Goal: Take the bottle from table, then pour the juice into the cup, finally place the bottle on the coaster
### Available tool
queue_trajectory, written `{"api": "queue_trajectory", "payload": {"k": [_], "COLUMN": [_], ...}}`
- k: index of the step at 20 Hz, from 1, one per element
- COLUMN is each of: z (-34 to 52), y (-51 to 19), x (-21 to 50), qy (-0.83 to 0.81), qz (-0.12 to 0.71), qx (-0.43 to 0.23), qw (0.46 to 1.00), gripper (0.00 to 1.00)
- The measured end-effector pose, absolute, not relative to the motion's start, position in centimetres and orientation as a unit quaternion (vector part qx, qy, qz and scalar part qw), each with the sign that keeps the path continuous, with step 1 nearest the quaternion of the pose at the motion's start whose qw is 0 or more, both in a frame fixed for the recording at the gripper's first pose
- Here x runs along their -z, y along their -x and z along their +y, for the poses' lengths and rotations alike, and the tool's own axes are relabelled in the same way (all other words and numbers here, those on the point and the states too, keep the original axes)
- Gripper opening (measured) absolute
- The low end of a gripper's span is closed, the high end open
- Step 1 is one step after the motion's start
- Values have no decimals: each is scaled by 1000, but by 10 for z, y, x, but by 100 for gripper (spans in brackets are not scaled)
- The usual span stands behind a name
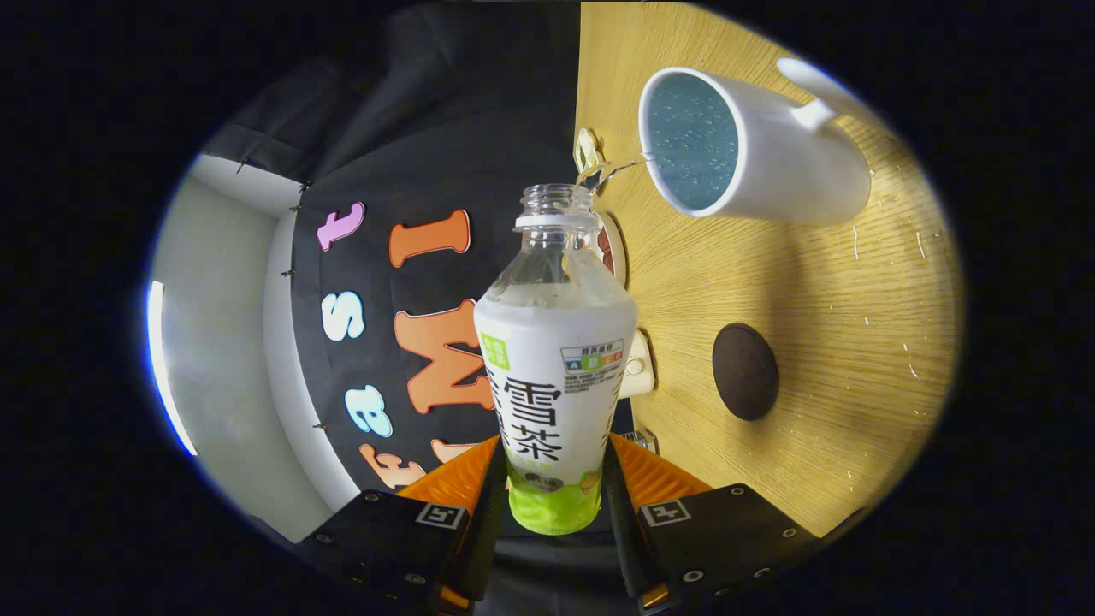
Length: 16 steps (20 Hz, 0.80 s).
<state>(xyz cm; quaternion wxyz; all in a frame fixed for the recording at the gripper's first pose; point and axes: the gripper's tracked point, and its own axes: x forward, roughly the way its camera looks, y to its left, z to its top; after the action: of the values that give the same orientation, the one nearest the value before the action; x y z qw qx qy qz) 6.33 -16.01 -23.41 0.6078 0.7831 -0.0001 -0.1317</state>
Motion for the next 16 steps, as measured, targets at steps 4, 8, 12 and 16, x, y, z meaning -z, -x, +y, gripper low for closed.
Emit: {"api": "queue_trajectory", "payload": {"k": [4,8,12,16], "z": [-162,-158,-158,-156], "y": [-69,-66,-69,-68], "x": [234,233,231,230], "qy": [-792,-797,-802,-807], "qz": [-7,-11,-17,-20], "qx": [137,136,136,138], "qw": [595,588,582,575], "gripper": [60,60,60,60]}}
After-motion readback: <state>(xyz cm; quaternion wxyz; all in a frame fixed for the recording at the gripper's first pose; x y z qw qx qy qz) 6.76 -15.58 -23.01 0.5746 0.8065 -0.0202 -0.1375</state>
